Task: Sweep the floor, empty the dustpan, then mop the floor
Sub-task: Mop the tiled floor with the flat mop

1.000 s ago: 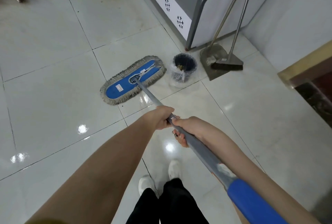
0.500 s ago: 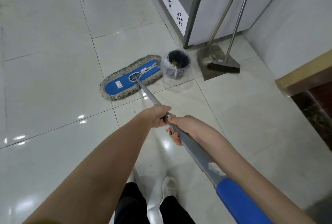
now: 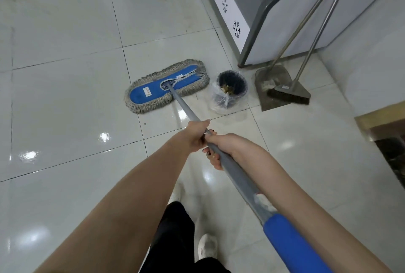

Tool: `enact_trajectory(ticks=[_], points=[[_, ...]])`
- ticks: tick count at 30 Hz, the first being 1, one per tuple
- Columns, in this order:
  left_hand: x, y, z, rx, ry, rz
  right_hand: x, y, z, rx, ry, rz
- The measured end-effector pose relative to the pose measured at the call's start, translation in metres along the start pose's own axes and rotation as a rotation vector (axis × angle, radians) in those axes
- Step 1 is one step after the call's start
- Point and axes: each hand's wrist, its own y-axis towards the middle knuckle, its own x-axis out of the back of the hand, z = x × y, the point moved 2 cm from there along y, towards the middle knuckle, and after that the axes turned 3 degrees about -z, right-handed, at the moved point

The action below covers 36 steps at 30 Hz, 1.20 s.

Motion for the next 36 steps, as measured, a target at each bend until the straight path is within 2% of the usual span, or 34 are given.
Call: enact_trajectory(ticks=[6,12,20,28,36], points=[[0.013,0.047,-0.087,-0.013,-0.146,-0.018,-0.013,0.027,0.096,-0.068,0.077,0.011],[0.036,0.075,-0.185,0.046,-0.292,-0.067,-0.046,0.057,0.2,-0.089,-0.001,-0.056],[0.06,0.116,-0.305,0.075,-0.16,-0.017,-0.072,0.09,0.322,-0.124,-0.001,-0.03],[0.045,0.183,-0.418,0.089,-0.12,0.046,-0.049,0.129,0.445,-0.148,-0.065,0.013],[0.043,0.26,-0.551,0.107,-0.147,0.01,-0.042,0.194,0.585,-0.123,-0.078,-0.019]])
